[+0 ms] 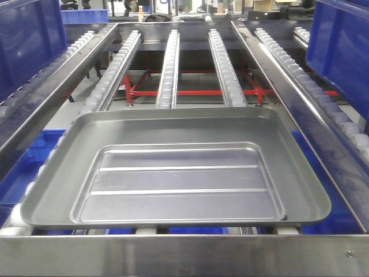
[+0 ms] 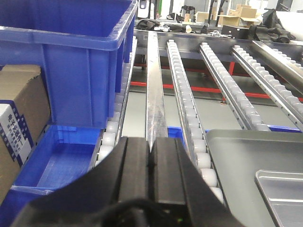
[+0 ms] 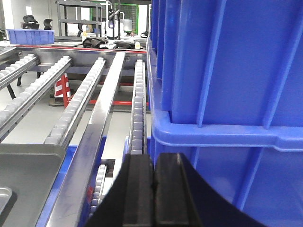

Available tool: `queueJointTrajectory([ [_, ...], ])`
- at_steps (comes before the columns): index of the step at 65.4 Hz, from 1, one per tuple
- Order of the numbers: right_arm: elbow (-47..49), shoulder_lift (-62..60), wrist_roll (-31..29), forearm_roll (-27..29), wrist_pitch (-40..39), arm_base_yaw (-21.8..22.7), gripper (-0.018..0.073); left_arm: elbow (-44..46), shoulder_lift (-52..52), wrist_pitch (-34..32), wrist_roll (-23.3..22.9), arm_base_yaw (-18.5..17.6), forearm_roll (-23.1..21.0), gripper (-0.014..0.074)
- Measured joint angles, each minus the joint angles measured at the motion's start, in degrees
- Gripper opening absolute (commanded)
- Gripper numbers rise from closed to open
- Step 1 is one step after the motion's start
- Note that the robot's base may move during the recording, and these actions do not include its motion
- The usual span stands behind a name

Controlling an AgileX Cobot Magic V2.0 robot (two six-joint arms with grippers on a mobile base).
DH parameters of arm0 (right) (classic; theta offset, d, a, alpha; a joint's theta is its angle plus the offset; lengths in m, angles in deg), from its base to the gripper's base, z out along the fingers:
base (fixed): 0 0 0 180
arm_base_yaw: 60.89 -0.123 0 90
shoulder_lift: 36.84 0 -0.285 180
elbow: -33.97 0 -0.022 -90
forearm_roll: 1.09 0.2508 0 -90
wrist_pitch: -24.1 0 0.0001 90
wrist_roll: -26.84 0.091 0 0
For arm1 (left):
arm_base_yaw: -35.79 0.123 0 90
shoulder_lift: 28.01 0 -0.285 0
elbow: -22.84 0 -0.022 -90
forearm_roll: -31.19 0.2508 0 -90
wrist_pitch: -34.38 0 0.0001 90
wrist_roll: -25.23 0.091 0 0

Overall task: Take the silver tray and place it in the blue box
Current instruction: 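Lower both grippers toward the short edges of the silver tray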

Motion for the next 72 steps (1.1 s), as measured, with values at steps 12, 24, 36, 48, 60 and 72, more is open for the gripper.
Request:
queueJointTrajectory([
  [12,0.0,0.0,0.0,0.0,0.0,0.0,0.0049,0.0,0.0,0.0,0.0,0.0,0.0,-0.0104],
  [24,0.0,0.0,0.0,0.0,0.0,0.0,0.0049,0.0,0.0,0.0,0.0,0.0,0.0,-0.0104],
  [36,0.0,0.0,0.0,0.0,0.0,0.0,0.0049,0.0,0.0,0.0,0.0,0.0,0.0,-0.0104],
  [48,0.0,0.0,0.0,0.0,0.0,0.0,0.0049,0.0,0.0,0.0,0.0,0.0,0.0,-0.0104],
  [60,0.0,0.0,0.0,0.0,-0.3,0.0,0.0049,0.0,0.0,0.0,0.0,0.0,0.0,-0.0104],
  [72,2.8,0.0,0.0,0.0,5.8,-0.2,0.0049,1.4,0.0,1.3,0.0,0.0,0.0,-0.0104],
])
